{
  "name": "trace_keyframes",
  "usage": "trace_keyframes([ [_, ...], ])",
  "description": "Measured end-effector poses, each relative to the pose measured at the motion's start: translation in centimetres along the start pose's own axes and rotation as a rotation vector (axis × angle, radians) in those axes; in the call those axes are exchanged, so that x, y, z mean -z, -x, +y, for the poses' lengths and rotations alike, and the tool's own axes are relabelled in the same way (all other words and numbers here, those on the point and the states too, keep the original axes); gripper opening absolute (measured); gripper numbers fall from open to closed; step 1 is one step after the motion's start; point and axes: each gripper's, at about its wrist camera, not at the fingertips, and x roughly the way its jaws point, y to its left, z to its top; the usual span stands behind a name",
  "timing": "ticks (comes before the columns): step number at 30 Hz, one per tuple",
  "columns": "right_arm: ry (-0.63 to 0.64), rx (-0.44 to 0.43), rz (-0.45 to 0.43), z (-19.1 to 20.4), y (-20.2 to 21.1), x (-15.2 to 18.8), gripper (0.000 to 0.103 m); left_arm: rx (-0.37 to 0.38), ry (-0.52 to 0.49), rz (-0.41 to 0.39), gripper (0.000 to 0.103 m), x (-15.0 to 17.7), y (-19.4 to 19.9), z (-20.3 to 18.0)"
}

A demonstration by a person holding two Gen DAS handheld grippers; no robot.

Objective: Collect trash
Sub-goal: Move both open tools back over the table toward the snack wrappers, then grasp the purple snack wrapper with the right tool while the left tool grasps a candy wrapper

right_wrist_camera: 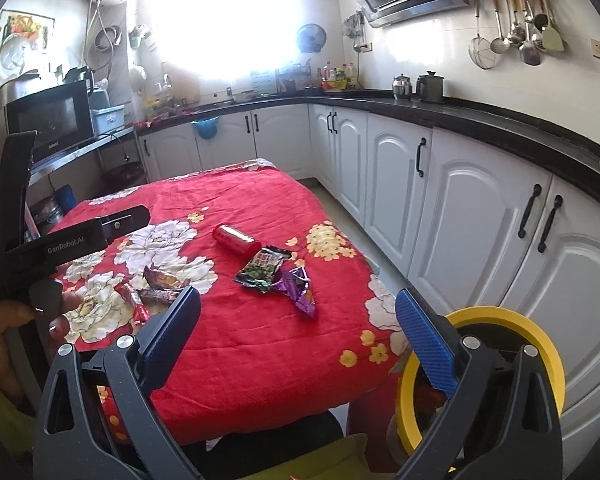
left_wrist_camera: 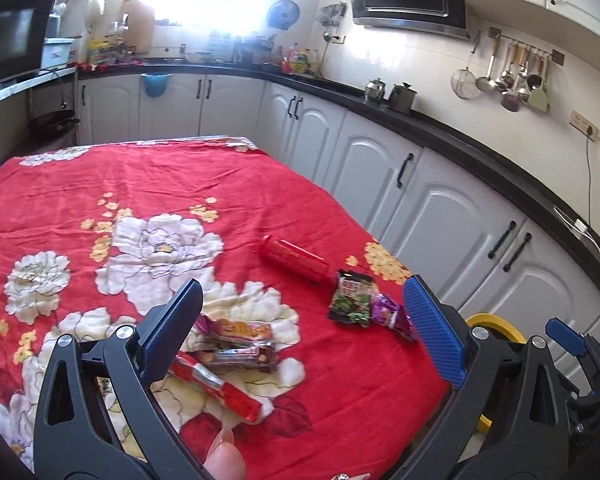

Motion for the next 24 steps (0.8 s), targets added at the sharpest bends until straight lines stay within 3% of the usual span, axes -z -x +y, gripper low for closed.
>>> trace_keyframes([
  [12,0.044,-0.010,0.029,1.5,-3.5,-0.7,0.095,-0.067,0.029,0.040,0.092,0.5,-1.9,2.9],
  [24,0.056,0.016,0.117,0.7,-8.5,0.2,0.095,-0.061,0.052,0.129,0.092,1.8,-4.6,4.9],
])
